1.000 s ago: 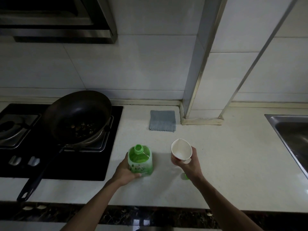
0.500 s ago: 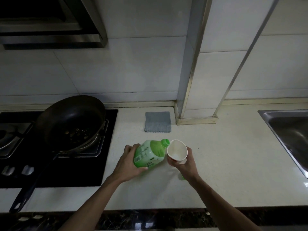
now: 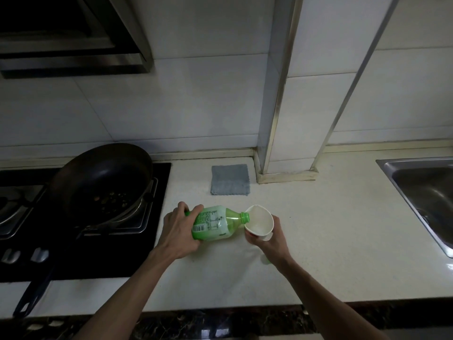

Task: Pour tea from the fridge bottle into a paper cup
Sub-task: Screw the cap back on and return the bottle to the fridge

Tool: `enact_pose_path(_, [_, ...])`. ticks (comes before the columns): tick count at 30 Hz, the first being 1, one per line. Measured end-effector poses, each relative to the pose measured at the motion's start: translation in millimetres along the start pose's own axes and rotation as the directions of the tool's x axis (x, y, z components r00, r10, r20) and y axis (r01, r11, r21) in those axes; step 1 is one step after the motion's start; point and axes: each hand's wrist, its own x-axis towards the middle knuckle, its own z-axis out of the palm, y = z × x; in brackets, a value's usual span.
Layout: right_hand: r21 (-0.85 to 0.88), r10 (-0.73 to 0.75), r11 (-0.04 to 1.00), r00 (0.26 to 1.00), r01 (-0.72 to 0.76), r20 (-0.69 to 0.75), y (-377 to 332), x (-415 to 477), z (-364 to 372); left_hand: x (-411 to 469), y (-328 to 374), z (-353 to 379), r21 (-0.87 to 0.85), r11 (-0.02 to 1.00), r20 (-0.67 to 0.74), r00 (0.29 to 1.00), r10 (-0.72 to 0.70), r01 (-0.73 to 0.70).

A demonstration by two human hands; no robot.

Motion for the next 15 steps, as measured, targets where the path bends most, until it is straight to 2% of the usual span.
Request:
enact_pose_path(9, [-0.012,-0.005,1.0,1.0,0.005,0.019,0,0,1,-9,-20,-3,0.021,0.998,-0.017,0.999,-0.051,0.051])
enact_pose_path(13, [-0.062,0.003,0.998,0.999,-0.001,0.034,1,2,-1,-14,-29,-3,-0.146,0.979,0.02,0.989,-0.144,0.145])
enact_pose_path(15, [-0.19,0.005,0.982,0.999,0.004,0.046,4,3,-4,-18,-31,1,-0.238,0.955,0.016,0.984,-0.178,0.177])
